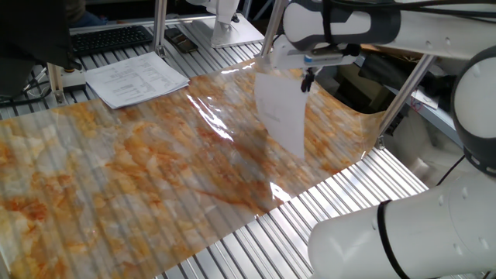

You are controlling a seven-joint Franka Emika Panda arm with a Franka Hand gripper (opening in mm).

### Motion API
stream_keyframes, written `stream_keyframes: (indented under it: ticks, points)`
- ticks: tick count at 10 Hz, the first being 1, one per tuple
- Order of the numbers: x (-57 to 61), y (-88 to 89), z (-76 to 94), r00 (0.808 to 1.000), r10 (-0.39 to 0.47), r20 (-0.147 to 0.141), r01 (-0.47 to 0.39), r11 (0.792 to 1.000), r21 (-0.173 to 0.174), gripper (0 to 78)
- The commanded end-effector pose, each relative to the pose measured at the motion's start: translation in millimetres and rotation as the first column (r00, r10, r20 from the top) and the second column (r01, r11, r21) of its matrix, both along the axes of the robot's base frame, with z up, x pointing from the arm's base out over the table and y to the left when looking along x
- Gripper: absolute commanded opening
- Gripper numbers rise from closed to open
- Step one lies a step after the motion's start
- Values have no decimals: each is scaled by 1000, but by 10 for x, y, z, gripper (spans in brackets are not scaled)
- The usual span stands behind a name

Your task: Flip over and spread out the paper that is laid flat on the table

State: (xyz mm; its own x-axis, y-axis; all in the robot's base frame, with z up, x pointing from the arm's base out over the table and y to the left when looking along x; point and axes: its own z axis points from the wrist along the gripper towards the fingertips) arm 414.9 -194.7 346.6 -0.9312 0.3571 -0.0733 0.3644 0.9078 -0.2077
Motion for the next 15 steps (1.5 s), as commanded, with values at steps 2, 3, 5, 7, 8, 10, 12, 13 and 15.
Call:
stream_keyframes:
  ticks: [2, 3, 5, 7, 8, 10, 12, 13, 15]
  points:
    - [28, 246, -153, 1000, -18, -4, 19, 998, 62, 13]
    - [23, 286, -163, 1000, -29, -8, 29, 997, 77, 13]
    - [10, 366, -195, 999, -45, -10, 46, 994, 96, 13]
    - [-20, 464, -290, 998, -58, -8, 58, 992, 111, 13]
    - [-30, 489, -328, 998, -65, -6, 65, 990, 122, 13]
    - [-36, 523, -367, 997, -81, -4, 81, 988, 129, 13]
    - [-44, 551, -384, 996, -92, -4, 92, 987, 135, 13]
    - [-50, 565, -399, 995, -103, -3, 102, 984, 145, 13]
    - [-60, 614, -441, 992, -122, 8, 120, 982, 147, 13]
